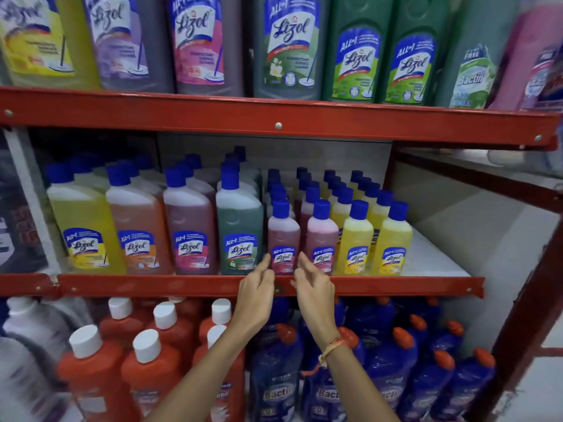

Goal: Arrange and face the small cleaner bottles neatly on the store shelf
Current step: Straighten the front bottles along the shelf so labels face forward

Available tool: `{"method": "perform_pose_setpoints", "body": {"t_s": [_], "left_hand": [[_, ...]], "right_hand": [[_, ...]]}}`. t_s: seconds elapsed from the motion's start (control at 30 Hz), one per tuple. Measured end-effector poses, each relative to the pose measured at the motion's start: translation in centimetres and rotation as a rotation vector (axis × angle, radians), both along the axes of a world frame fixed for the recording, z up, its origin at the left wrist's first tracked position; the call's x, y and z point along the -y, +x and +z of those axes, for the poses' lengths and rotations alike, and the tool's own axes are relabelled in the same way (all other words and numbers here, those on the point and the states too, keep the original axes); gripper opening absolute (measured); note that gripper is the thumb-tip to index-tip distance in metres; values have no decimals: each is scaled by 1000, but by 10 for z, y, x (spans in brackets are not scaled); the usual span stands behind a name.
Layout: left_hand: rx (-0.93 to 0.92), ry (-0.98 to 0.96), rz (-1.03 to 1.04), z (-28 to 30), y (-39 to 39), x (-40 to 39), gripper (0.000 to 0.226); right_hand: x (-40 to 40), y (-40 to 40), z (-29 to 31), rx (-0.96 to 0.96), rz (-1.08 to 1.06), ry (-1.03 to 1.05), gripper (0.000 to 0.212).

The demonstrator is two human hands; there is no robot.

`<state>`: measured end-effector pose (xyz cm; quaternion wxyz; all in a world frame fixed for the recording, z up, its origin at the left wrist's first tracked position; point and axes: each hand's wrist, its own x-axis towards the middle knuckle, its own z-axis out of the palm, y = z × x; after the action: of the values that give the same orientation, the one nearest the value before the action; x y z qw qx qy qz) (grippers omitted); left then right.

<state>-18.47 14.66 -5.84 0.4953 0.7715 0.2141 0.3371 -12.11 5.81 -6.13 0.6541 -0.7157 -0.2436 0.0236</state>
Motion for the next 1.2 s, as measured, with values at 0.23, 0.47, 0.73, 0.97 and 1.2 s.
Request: {"method": "perform_pose_setpoints", "body": {"t_s": [0.23,0.47,0.73,0.97,1.2], "left_hand": [[-34,-38,-81,1,-8,-8,45],[185,65,36,4,-60,-41,39],[40,48,104,4,-62,-55,45],[43,-25,78,2,-60,-61,46],[60,-6,51,3,-70,-64,45]], "right_hand": [[-6,-16,5,-25,-100,-21,45],[-27,-59,5,12,-145,112,31],[-68,-59,5,-50,-49,-83,53],[-71,-58,1,-74,-81,-68,55],[-71,-66,5,-65,-111,-31,46]]}}
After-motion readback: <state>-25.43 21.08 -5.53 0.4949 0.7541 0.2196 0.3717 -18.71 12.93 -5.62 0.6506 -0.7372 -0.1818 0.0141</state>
